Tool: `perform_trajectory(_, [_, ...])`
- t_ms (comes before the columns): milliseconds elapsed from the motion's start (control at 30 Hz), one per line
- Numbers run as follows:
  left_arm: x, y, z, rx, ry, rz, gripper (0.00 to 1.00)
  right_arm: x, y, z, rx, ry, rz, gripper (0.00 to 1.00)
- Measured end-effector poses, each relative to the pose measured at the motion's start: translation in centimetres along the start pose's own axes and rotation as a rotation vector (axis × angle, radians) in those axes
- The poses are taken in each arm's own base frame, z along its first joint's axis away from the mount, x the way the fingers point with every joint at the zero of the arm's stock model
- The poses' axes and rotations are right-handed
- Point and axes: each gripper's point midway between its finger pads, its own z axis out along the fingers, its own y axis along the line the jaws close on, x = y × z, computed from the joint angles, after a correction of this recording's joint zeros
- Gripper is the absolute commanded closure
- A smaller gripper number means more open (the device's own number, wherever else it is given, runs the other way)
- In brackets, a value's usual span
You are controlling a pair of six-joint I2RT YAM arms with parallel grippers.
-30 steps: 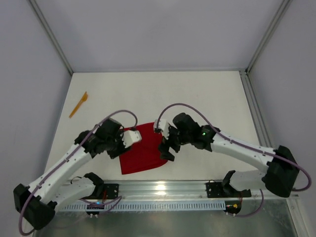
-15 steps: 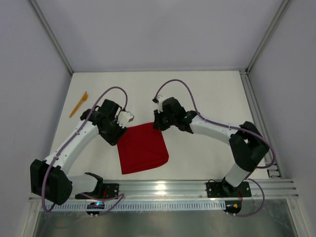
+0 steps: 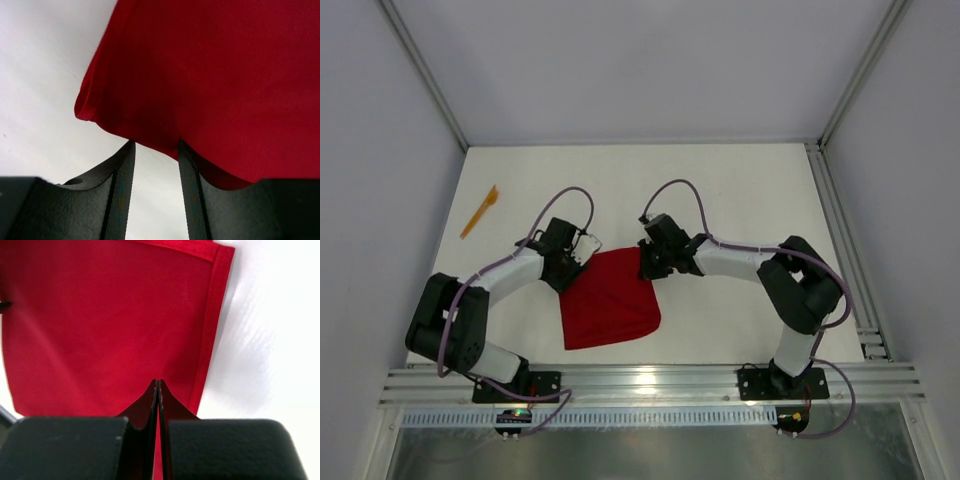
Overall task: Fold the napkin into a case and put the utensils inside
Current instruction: Fold the lower triangle-folded napkin.
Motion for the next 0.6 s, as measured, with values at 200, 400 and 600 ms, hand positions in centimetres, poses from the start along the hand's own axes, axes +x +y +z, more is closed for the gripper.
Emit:
perform_trajectory(200, [-2.4, 1.6, 0.8, -0.068, -0.088, 0.014, 0.6, 0.8, -1.3, 1.2, 0.065, 0.016, 0.071, 0.97])
perform_trajectory(400, [-4.2, 2.8, 1.5, -0.117, -0.144, 0.022, 0.61, 0.3, -1.5, 1.6, 0.081, 0.001, 0.109, 0.97])
perform_trajectory(600, [-6.4, 3.7, 2.0, -0.128, -0.172, 0.027, 0.61, -2.9, -3.1, 2.4, 0.094, -0.039, 0.175, 0.97])
